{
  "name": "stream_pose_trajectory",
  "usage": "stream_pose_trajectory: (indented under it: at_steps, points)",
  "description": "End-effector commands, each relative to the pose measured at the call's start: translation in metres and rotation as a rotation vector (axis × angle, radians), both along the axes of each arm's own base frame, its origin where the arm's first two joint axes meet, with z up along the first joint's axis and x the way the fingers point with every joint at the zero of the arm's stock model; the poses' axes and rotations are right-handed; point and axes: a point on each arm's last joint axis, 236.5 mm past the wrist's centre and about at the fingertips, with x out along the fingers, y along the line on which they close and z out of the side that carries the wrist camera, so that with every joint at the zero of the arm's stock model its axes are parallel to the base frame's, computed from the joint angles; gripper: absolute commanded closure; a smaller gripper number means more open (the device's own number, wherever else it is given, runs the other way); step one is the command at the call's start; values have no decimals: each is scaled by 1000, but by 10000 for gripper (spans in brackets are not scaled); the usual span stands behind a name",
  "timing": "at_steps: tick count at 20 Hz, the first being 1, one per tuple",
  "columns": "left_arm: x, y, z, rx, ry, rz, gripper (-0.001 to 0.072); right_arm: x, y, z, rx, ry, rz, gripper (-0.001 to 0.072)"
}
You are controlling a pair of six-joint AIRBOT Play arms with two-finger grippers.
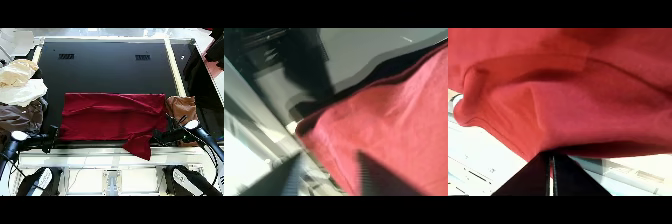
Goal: Fold the shirts.
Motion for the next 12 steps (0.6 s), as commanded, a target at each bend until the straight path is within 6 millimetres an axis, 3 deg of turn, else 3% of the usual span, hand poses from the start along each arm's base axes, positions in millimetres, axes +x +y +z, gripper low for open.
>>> stream_pose_trajectory:
  at_steps: [1, 6, 9, 12]
  points:
    - [16, 6, -3, 22, -67, -5, 690, -3, 2, 1, 8, 8, 8, 698]
    - [22, 0, 3, 17, -120, -64, 695, -2, 1, 2, 8, 6, 9, 699]
    - [50, -12, 46, 12, -320, -177, 695, 11, -2, 20, -5, -61, 30, 699]
    - [65, -9, 102, 115, -491, -284, 696, 31, -7, 66, -39, -199, 44, 700]
